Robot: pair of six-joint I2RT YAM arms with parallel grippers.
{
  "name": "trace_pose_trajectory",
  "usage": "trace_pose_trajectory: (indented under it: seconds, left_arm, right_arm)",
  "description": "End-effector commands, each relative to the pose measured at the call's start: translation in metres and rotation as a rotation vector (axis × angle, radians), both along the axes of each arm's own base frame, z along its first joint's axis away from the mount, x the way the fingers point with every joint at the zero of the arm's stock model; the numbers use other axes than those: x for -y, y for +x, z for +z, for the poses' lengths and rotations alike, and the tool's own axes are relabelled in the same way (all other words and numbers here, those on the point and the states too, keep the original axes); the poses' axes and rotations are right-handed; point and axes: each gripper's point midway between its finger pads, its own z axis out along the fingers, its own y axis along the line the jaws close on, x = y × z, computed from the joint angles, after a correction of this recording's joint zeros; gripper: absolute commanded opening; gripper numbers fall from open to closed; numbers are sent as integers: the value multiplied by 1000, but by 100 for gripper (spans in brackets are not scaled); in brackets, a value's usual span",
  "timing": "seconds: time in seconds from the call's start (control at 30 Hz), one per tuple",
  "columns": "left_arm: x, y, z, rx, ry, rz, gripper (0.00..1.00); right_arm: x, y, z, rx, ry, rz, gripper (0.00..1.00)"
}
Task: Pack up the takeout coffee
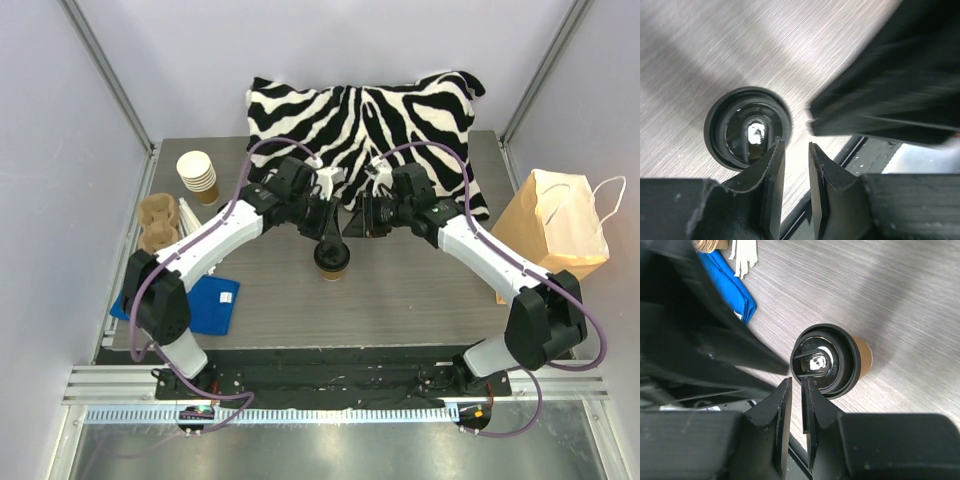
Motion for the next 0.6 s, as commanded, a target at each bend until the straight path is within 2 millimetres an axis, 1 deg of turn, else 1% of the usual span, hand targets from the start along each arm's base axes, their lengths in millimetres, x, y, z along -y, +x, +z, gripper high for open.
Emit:
trace_pose_trajectory:
  seconds: [0.0, 0.03, 0.07, 0.1, 0.13, 0.17, 0.2, 0.3, 0.43, 0.57]
  left_arm:
    - [-9, 8, 62, 98, -116, 42, 30]
    - [-14, 12, 63, 95, -116, 72, 29]
    - [-28, 22, 62, 92, -112, 123, 28]
    - [-35, 25, 60, 82, -108, 147, 27]
    - [-43, 30, 56, 74, -98, 170, 27]
    - [-53, 34, 48, 53, -74, 194, 26]
    - [-57, 35, 45, 42, -62, 197, 26]
    - [-66, 35, 34, 26, -29, 198, 25]
    - [-71, 36, 28, 45, -1, 202, 25]
    - [-74, 37, 18, 41, 24, 210, 26]
  right_arm:
    - [-12, 1, 13, 0, 62, 11, 22]
    - [-15, 0, 10, -5, 71, 16, 22]
    - [-18, -1, 8, -12, 75, 22, 22]
    - [-22, -1, 5, -21, 77, 24, 22]
    - [-25, -1, 1, -18, 76, 31, 22]
    - [-27, -1, -4, -25, 68, 36, 23]
    - [-28, -1, -14, -49, 60, 36, 23]
    - [-30, 0, -27, -76, 57, 43, 23]
    - [-29, -1, -46, -91, 25, 50, 23]
    - [-25, -4, -56, -101, -7, 53, 22]
